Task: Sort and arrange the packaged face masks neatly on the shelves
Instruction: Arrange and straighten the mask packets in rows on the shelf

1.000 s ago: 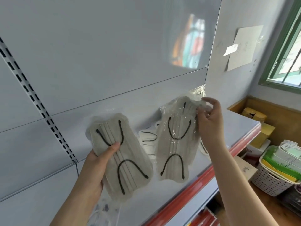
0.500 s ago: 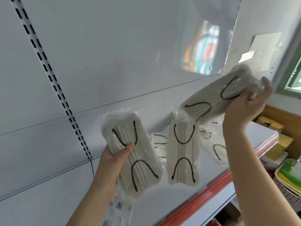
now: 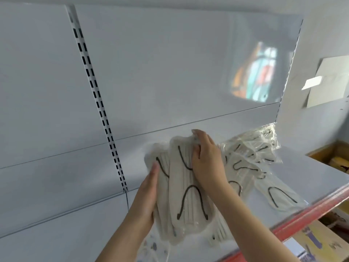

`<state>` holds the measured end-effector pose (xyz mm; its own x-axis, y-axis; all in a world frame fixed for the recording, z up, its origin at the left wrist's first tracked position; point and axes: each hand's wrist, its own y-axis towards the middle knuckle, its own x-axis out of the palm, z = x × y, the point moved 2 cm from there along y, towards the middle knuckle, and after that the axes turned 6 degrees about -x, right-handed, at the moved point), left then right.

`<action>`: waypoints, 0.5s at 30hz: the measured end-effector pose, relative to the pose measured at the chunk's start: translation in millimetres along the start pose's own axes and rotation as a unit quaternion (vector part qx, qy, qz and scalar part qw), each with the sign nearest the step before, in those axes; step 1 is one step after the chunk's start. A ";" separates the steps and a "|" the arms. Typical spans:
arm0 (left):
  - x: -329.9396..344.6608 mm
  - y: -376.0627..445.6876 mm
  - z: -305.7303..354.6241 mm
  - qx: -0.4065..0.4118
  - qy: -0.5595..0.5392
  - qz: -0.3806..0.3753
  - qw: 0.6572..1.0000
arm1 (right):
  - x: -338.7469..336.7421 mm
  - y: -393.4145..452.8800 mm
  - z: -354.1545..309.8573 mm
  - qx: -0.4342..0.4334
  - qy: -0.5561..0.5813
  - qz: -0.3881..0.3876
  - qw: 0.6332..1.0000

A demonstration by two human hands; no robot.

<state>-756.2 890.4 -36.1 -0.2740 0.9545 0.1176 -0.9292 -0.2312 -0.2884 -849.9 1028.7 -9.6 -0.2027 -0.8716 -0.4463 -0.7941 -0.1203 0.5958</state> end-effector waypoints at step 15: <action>-71.1 -25.8 -12.6 0.021 -0.075 0.138 0.987 | -0.8 -77.3 77.5 0.247 -0.277 -0.205 0.906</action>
<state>-709.6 830.9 -49.0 -0.5484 0.8167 0.1797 -0.8230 -0.4890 -0.2889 -832.7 1075.5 -107.0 0.0188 -0.4138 -0.9102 -0.9995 -0.0326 -0.0058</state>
